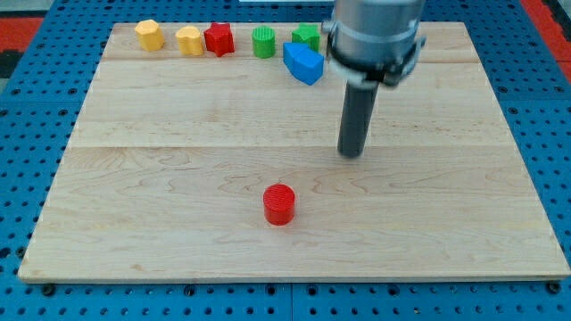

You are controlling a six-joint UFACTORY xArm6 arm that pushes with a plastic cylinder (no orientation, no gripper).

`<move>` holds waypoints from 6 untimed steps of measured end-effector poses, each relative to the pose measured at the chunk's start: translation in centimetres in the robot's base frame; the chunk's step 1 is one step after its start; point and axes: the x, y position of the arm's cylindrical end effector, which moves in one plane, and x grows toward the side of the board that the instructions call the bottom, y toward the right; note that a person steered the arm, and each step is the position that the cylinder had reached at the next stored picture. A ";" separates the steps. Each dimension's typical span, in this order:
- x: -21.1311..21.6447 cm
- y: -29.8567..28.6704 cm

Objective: Separate the blue cube from the blue triangle

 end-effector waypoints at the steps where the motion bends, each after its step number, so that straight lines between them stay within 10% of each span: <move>1: -8.6 6.1; 3: -23.2 2.8; 6: -14.1 -6.1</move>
